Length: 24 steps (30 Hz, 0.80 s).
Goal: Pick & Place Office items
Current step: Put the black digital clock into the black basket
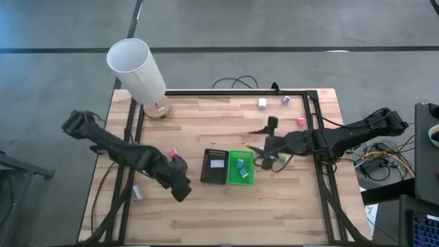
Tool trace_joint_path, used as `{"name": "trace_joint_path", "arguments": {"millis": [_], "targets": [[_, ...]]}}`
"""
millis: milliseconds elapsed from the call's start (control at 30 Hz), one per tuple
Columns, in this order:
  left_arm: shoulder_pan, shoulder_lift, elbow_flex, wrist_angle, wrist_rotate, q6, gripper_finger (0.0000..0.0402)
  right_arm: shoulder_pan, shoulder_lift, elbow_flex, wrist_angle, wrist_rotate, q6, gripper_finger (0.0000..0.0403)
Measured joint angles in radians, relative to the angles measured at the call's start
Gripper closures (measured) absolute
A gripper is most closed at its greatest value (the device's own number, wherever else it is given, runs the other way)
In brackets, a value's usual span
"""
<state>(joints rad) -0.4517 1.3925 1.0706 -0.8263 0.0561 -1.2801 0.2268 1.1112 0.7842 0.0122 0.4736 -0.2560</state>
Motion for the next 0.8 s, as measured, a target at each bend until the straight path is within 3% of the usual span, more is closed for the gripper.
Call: {"name": "trace_joint_path", "arguments": {"millis": [433, 800], "targets": [[0.119, -0.129, 0.001, 0.145, 0.07, 0.314, 0.0261, 0.003, 0.003, -0.136, 0.298, -0.416, -0.174, 0.0177], [0.269, -0.104, 0.001, 0.252, 0.256, 0.445, 0.0261, 0.002, 0.003, -0.14, 0.321, -0.496, -0.242, 0.0177]]}}
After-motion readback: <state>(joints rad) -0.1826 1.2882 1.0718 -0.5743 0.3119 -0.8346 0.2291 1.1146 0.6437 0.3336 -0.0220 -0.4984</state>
